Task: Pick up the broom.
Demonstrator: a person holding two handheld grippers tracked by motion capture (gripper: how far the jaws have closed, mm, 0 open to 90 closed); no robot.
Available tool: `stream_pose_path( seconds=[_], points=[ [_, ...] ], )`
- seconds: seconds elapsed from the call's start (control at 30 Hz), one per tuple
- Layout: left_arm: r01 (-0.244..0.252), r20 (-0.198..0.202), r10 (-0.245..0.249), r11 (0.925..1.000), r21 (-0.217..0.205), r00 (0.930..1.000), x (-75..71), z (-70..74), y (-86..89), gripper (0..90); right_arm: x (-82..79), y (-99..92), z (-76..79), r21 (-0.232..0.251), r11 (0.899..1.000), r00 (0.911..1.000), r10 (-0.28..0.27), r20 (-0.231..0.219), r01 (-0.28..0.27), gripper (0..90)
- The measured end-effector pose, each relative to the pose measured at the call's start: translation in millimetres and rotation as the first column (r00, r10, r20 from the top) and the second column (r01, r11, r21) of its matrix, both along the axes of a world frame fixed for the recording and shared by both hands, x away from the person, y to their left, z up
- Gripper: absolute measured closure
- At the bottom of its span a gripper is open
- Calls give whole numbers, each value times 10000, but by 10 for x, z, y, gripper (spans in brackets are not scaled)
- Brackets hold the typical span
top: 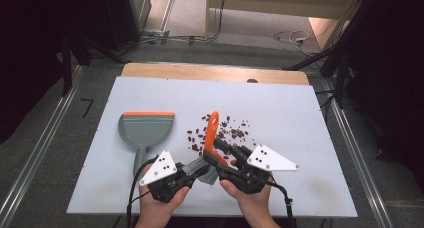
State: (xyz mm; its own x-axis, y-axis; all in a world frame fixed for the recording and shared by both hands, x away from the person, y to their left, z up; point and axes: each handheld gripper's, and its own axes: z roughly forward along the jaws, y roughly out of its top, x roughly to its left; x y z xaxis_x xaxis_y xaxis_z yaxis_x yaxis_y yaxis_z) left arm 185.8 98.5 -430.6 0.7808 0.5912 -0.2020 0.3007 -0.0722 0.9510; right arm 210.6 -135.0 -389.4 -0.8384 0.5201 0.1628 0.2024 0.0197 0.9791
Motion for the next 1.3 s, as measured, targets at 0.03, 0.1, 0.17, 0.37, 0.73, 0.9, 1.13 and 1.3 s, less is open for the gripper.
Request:
stream_pose_path(
  seconds=[0.03,0.1,0.17,0.37,0.73,0.9,1.13,1.3],
  points=[
    [17,16,-17,10000,-11,10000,7,1,21,868,22,-29,17,-11,9999,9999,142,-29,-142,435],
    [149,98,-150,9999,62,9998,20,12,72,868,86,-99,50,-81,9993,9993,378,-37,-378,362],
    [309,154,-310,9995,28,9994,31,20,110,868,148,-163,68,-282,9982,9984,531,-215,-537,313],
    [999,154,-995,9947,-248,9949,86,49,261,868,297,-330,67,-765,9862,9884,1434,-494,-1469,243],
    [2866,572,-2836,9565,-546,9572,98,112,378,868,402,-382,-11,-1471,8986,9071,3923,-1524,-4133,332],
    [3248,551,-3221,9446,-477,9451,96,118,375,867,373,-294,-69,-1717,8471,8601,4707,-1968,-5029,380],
    [3678,502,-3656,9290,-423,9294,96,123,351,867,361,-198,-151,-1703,7993,8093,5292,-2549,-5763,440],
    [3871,411,-3854,9210,-448,9218,98,117,333,867,351,-147,-191,-1804,7726,7841,5511,-2853,-6087,498]
  ],
)
